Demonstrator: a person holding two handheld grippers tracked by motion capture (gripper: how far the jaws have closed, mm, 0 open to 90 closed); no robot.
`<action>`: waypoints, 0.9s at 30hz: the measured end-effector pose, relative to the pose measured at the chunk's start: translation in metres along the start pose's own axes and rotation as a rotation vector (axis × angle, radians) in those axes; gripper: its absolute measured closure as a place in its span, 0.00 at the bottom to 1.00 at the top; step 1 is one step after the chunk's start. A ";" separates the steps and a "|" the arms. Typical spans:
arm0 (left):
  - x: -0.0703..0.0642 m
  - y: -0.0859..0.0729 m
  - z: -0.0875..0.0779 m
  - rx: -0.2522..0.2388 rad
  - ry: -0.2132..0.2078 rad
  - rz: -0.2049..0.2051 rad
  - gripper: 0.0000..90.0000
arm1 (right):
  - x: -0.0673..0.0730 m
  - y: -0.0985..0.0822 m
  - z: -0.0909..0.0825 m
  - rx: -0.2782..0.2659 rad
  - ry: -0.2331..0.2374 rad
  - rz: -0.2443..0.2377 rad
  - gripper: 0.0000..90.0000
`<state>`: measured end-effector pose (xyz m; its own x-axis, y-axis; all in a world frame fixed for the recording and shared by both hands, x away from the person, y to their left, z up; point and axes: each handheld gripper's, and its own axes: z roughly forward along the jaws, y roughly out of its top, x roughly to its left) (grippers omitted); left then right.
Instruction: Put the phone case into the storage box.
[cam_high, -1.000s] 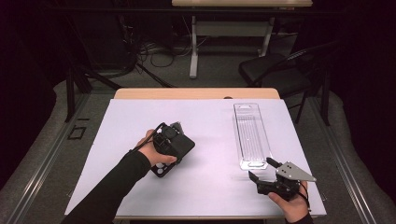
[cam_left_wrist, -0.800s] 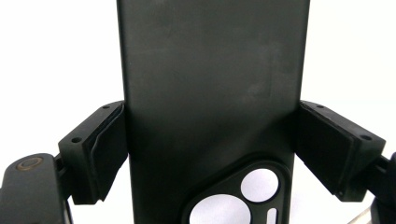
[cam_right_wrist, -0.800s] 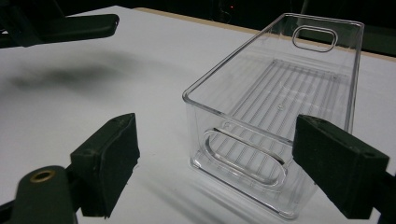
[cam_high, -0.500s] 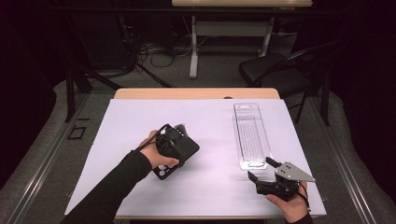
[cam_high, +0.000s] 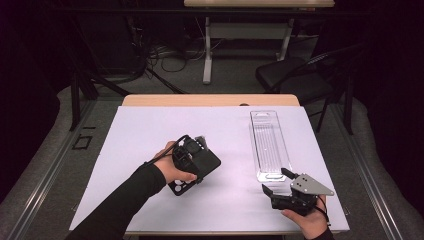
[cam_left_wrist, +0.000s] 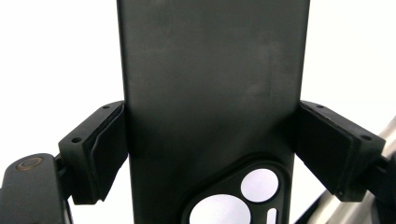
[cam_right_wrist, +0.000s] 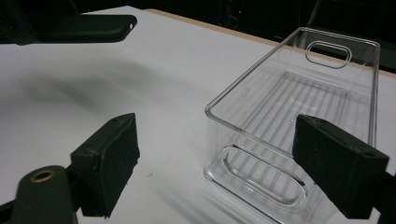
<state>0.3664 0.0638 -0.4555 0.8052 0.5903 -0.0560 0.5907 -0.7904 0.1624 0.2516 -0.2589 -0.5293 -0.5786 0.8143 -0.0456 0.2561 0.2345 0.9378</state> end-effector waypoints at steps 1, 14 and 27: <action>-0.002 0.001 0.000 -0.005 -0.001 0.002 0.16 | 0.001 0.001 0.000 0.002 0.002 -0.006 0.16; -0.015 0.010 -0.006 0.003 0.004 0.048 0.16 | 0.011 0.012 0.008 -0.003 0.027 -0.060 0.16; -0.015 0.011 -0.005 0.008 0.003 0.055 0.16 | 0.015 0.019 0.011 0.002 0.043 -0.088 0.16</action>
<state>0.3606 0.0466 -0.4479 0.8365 0.5461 -0.0442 0.5457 -0.8231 0.1572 0.2566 -0.2365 -0.5163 -0.6313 0.7673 -0.1127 0.2044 0.3048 0.9302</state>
